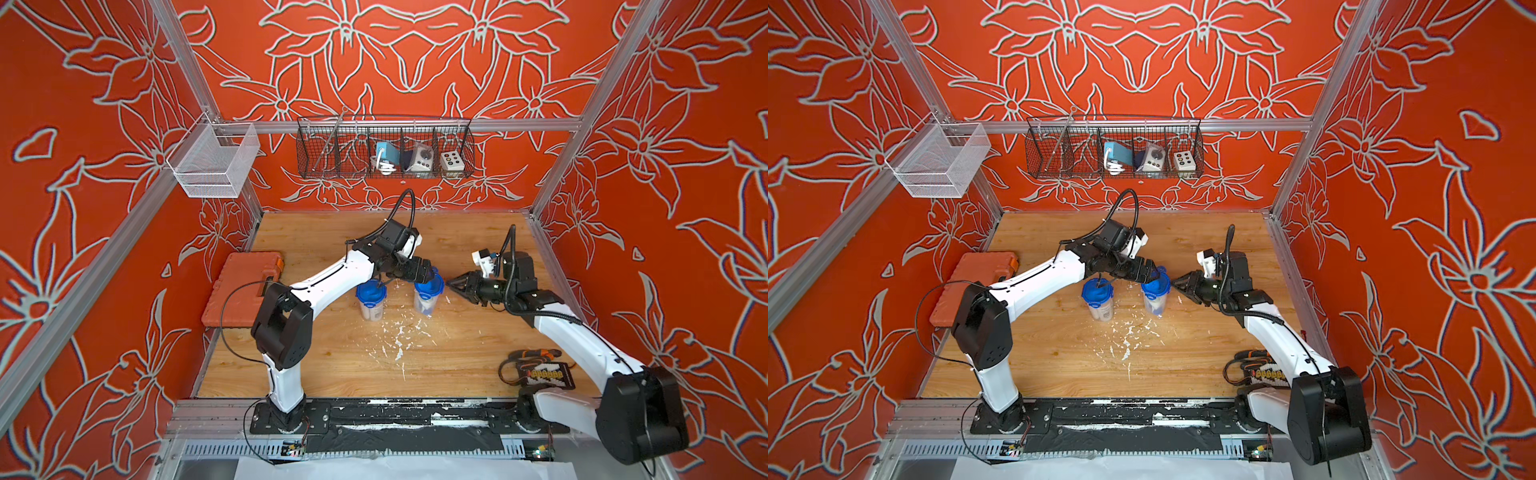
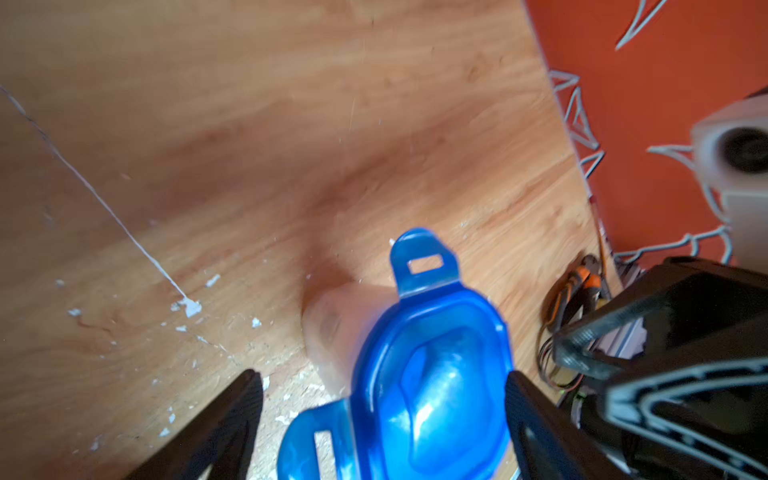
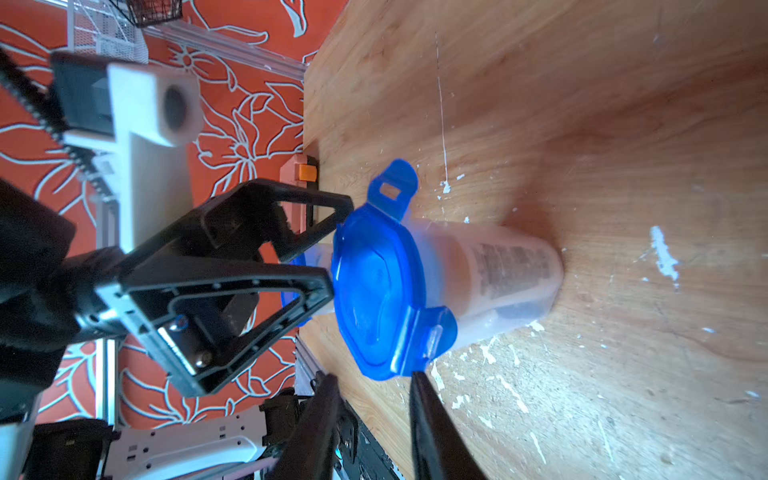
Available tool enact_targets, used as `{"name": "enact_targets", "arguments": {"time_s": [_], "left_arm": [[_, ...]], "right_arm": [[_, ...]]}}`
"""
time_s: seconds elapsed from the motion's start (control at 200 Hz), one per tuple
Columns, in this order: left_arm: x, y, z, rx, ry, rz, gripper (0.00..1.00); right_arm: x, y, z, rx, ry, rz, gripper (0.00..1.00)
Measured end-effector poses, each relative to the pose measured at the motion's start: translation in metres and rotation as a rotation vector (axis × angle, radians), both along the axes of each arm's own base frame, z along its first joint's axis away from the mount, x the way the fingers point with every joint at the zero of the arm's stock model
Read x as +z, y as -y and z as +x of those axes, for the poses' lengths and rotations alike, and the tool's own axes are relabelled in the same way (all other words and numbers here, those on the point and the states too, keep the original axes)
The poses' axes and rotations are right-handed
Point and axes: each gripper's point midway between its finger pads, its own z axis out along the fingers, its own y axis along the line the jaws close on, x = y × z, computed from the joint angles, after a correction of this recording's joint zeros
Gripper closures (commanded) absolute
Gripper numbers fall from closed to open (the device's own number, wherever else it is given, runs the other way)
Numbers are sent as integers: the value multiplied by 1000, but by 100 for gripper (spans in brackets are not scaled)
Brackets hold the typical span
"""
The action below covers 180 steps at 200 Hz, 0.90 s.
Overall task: Take out toiletry kits
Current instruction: Unfasten the latch on the container.
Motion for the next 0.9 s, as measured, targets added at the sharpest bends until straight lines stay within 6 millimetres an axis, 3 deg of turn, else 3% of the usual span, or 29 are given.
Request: {"name": "enact_targets", "arguments": {"time_s": [0.13,0.335,0.595,0.706,0.901], "left_arm": [[-8,4,-6,-33,-32,-12,19],[-11,7,-10,-46,-42,-42,22],[-11,5,-14,-30,-44,-57,25],[-11,5,-13,-22,-42,-60,27],[-12,4,-12,-5,-36,-65,30]], "right_arm": [[-4,-4,-2,15,-13,88,55],[-32,-6,4,2,-93,184,45],[-24,-12,22,6,-45,274,50],[-28,-13,23,1,-55,295,57],[-30,-12,20,0,-58,329,61]]}}
